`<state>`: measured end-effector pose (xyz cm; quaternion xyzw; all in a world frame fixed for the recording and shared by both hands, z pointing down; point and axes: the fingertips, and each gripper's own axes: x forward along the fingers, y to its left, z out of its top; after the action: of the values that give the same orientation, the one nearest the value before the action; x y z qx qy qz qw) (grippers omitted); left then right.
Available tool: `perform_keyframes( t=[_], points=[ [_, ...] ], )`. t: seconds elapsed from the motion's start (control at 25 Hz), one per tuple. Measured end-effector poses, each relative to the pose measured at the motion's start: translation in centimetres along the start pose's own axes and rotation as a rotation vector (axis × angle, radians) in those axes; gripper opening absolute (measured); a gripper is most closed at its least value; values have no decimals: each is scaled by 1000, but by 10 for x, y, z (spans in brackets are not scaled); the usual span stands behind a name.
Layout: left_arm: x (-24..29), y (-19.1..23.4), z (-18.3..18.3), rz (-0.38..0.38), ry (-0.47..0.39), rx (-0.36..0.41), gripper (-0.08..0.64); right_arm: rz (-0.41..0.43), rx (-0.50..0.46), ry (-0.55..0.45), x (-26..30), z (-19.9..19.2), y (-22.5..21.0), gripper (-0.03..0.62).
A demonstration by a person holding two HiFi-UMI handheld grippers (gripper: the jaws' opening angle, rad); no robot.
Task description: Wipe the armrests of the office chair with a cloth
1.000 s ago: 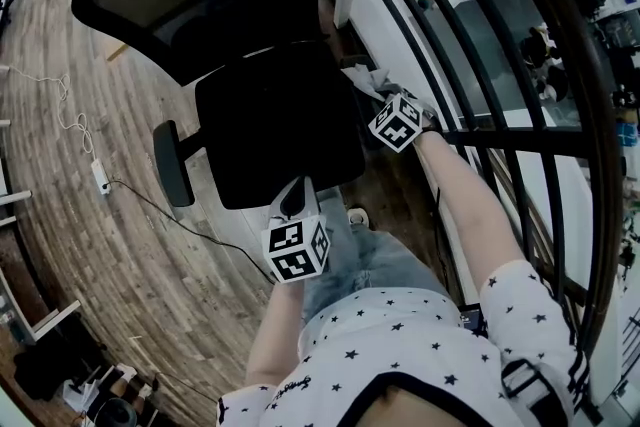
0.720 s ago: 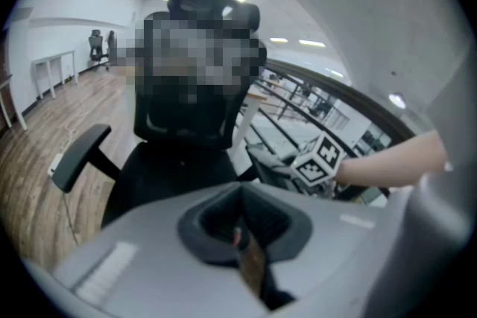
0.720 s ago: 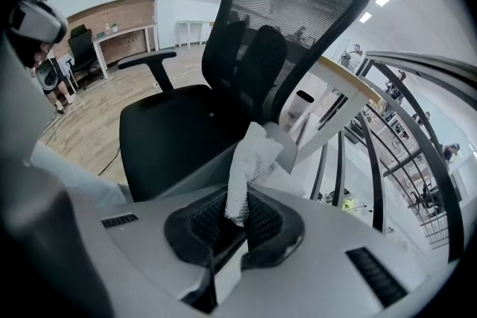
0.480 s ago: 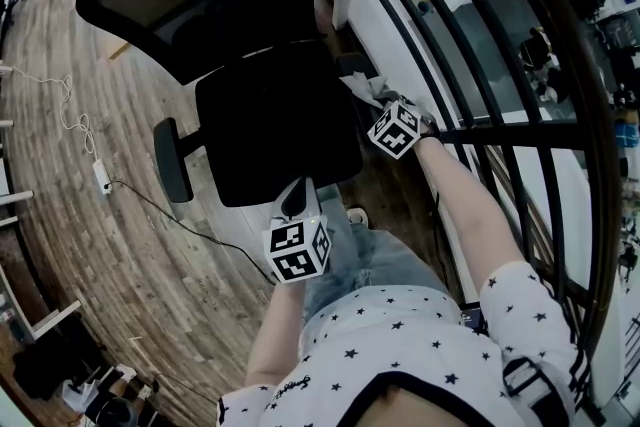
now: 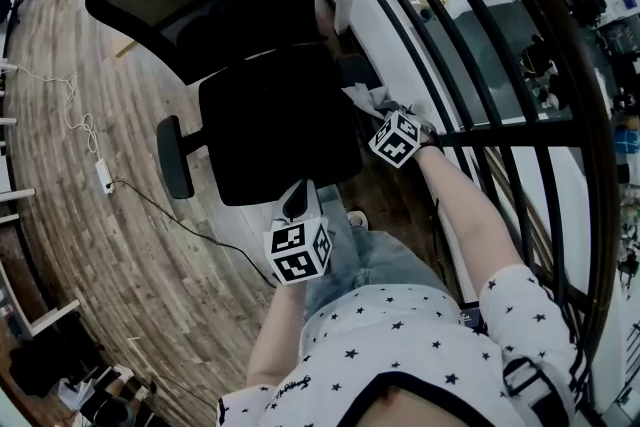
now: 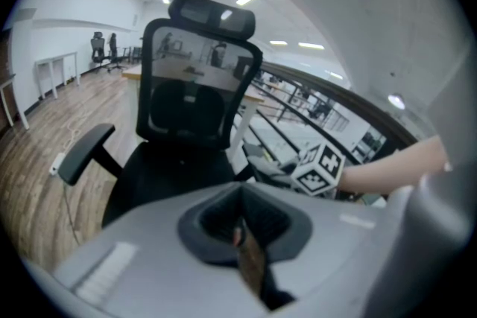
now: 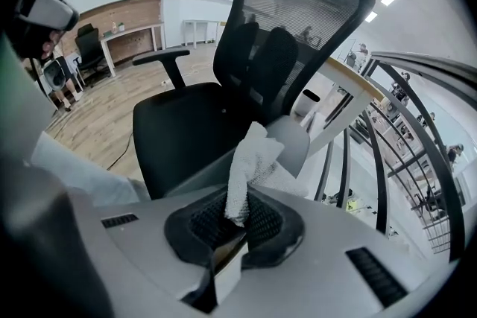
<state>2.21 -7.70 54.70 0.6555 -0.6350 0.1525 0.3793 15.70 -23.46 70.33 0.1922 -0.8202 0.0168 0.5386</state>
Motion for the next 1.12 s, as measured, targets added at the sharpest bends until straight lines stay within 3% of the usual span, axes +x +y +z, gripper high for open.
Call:
perform_keyframes(
  t=[1.12],
  points=[
    [-24,-14,-11,-1,-27,8,6,40,-9,3,-22,-21,45,29]
  ],
)
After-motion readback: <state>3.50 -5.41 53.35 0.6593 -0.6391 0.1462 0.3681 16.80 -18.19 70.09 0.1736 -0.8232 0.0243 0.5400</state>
